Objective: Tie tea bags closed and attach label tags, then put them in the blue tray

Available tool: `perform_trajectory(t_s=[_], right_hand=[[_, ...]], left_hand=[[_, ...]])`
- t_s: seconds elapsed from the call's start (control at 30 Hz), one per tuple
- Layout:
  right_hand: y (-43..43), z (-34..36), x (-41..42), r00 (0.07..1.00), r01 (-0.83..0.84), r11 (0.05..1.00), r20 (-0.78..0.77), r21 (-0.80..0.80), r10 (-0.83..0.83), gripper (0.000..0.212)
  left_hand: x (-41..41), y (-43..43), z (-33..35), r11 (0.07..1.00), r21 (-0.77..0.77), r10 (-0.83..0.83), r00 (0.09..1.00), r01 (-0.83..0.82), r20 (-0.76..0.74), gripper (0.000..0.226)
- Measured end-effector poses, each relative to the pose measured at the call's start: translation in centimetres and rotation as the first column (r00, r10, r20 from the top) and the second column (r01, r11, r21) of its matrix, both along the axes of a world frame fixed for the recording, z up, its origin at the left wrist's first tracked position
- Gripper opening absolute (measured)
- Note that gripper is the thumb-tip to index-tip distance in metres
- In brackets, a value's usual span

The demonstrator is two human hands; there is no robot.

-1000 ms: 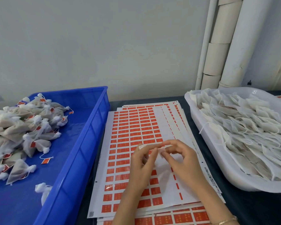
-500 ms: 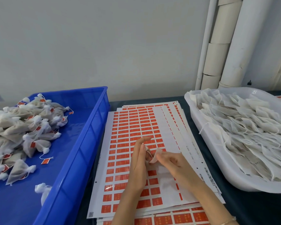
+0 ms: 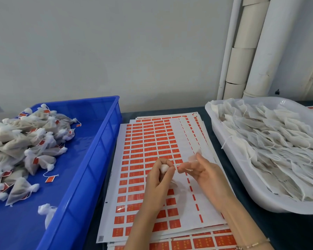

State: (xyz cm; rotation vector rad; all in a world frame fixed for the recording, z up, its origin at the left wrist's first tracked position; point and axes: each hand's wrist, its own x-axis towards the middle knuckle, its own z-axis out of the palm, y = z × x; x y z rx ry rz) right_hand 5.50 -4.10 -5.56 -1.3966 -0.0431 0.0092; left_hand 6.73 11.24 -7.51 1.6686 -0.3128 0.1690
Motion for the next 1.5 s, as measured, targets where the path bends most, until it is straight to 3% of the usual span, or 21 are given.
perform_trajectory(t_s=[0.1,0.2,0.3,0.4,0.5,0.63,0.83,1.5], right_hand=[[-0.2,-0.1,0.3,1.0,0.019,0.999,-0.023,0.05,-0.018,0.052],[-0.2,-0.2,0.3,0.996,0.075,0.997,-0.04,0.003,-0.075,0.046],[-0.2,-0.5,0.6,0.981,0.186,0.977,-0.041,-0.103,-0.191,0.029],[-0.6,-0.8,1.0,0.933,0.352,0.929,-0.039,-0.113,-0.358,0.01],[-0.9,-1.0,1.0,0.89,0.448,0.874,0.0,-0.186,-0.456,0.009],[-0.4,-1.0,0.5,0.924,0.381,0.88,0.078,-0.284,-0.374,0.006],[0.3,-1.1,0.3,0.964,0.261,0.903,0.04,-0.34,-0.264,0.006],[0.2,-1.3,0.3,0.976,0.196,0.92,-0.022,-0.341,-0.216,0.009]], left_hand=[[0.0,0.0,-0.1,0.999,0.044,0.01,1.0,-0.011,0.015,0.006],[0.1,0.0,0.0,0.997,0.072,0.033,0.999,-0.035,0.032,0.006],[0.0,0.2,0.0,0.996,0.075,0.043,0.998,-0.046,0.034,0.006],[0.0,0.2,0.1,0.994,0.103,0.019,0.999,-0.023,0.042,0.007],[-0.2,0.1,0.2,0.991,0.133,-0.041,0.998,0.036,0.042,0.009],[-0.4,0.1,0.2,0.983,0.159,-0.1,0.993,0.089,0.059,0.01],[-0.3,0.0,0.2,0.984,0.145,-0.118,0.99,0.106,0.079,0.01],[0.0,-0.2,0.2,0.99,0.142,0.006,1.0,-0.008,0.011,0.009]])
